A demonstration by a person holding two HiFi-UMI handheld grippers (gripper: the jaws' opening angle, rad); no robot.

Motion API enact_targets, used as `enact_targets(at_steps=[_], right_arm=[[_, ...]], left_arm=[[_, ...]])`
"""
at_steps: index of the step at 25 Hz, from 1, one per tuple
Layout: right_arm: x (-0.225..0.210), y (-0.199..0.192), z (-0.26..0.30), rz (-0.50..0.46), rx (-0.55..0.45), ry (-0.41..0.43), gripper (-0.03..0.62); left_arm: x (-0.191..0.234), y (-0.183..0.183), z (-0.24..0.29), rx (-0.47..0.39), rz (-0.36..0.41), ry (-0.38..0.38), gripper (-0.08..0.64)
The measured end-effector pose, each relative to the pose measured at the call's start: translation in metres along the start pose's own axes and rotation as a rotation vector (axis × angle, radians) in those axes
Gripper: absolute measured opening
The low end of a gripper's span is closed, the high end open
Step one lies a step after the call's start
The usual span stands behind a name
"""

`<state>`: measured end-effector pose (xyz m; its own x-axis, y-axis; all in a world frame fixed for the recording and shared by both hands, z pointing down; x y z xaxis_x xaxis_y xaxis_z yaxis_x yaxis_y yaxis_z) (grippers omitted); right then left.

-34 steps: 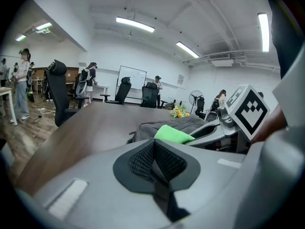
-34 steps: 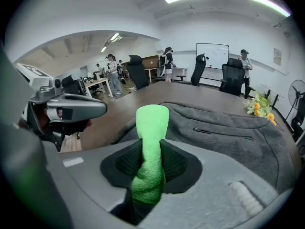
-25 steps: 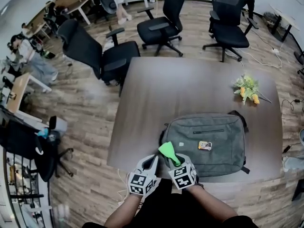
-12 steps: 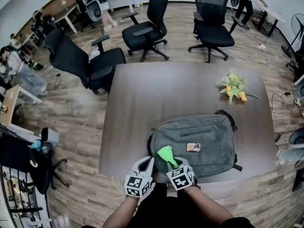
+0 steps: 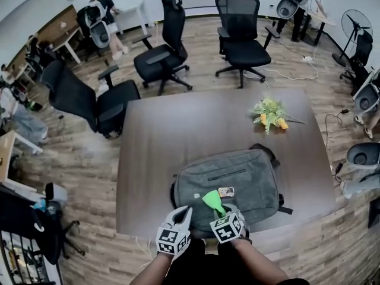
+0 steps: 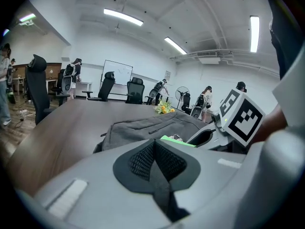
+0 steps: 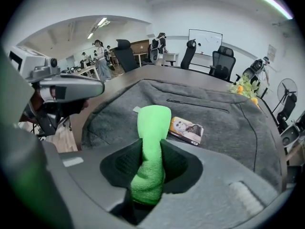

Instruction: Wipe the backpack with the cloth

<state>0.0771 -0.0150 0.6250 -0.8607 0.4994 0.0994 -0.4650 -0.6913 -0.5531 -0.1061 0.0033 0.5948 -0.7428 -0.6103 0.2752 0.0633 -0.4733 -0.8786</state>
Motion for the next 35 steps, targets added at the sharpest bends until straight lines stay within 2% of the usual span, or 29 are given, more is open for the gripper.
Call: enact_targets(at_steps=[7, 21, 35], right_arm=[[-0.017, -0.007, -0.008, 0.020, -0.008, -0.065, 0.109], [-0.115, -0.028, -0.033, 0.103, 0.010, -0.331, 0.109], [-0.166, -0.034, -0.057, 0.117, 0.013, -0.455, 0.109]], left_arm=[[-0.010, 0.009, 0.018, 0.005, 0.034, -0.052, 0.020], [-0.025, 0.024, 0.055, 0.009, 0.072, -0.130, 0.020], [-0.028, 0.035, 0.072, 0.006, 0.093, -0.164, 0.020]])
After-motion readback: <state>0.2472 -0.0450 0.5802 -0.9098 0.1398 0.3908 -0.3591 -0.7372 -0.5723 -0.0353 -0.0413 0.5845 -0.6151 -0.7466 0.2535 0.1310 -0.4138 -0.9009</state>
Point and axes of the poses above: the fingertips, and each gripper's own axes: z forward along the fingers, x to its left, y out of its top, the point moved 9 cm from there along -z, backward along the fingers, and after that the axes turned 8 degrees about -y, right-handed, at the moved point
